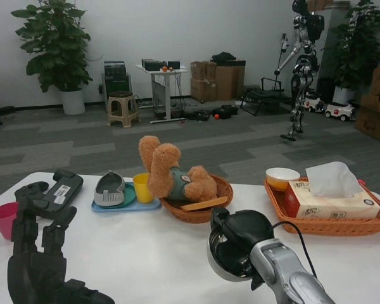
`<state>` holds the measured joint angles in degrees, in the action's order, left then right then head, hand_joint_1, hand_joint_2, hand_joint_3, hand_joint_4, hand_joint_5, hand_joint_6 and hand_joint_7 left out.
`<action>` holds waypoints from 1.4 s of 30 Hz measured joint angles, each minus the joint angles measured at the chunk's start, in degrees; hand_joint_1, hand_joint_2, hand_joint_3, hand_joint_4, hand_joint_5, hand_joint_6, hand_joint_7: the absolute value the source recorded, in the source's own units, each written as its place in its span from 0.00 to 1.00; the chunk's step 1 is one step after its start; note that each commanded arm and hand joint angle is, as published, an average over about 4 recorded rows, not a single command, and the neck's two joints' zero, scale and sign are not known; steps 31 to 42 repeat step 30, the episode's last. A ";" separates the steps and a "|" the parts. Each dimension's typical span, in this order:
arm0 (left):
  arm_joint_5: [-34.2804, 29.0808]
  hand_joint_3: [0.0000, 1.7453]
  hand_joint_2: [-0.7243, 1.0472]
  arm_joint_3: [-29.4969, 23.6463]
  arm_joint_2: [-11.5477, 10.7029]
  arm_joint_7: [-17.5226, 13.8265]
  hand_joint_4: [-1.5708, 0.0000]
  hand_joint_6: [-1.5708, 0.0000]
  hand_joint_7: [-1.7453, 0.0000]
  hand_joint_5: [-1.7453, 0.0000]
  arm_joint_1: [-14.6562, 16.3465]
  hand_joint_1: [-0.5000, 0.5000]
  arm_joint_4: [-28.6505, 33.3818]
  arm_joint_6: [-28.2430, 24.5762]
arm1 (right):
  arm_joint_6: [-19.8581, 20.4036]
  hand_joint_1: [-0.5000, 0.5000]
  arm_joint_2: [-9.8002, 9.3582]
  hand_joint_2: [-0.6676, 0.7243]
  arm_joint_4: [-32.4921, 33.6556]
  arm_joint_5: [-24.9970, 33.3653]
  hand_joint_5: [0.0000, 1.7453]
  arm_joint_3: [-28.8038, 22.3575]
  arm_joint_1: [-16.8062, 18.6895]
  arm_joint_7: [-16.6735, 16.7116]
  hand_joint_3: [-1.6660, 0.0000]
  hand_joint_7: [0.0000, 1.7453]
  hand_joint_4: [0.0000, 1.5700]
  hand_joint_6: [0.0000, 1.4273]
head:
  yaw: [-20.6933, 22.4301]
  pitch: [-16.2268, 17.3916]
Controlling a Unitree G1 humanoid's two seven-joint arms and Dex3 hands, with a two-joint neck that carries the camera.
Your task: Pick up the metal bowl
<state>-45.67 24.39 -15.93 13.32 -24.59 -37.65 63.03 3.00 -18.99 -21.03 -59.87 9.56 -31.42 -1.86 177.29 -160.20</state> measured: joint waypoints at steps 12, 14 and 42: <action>0.00 0.03 0.00 0.03 0.07 0.00 0.38 1.00 1.00 0.46 -0.70 0.00 -0.54 0.00 | 0.00 0.21 -0.55 0.23 2.19 -0.59 0.44 -1.78 1.29 -1.39 0.19 0.68 0.73 0.36 | 1.25 -2.15; 0.00 0.03 0.00 0.05 0.09 0.00 0.38 1.00 0.98 0.47 -1.03 0.00 -0.68 0.00 | 0.00 0.21 -0.56 0.23 2.63 -0.61 0.44 -2.31 1.56 -1.42 0.19 0.68 0.73 0.36 | 1.20 -2.22; 0.00 0.00 0.00 0.68 0.10 0.00 0.38 1.00 0.96 0.47 -2.32 0.00 -1.93 0.00 | 0.02 0.21 -0.56 0.23 3.99 -0.63 0.44 -4.26 2.42 -1.50 0.19 0.68 0.71 0.34 | 1.09 -2.16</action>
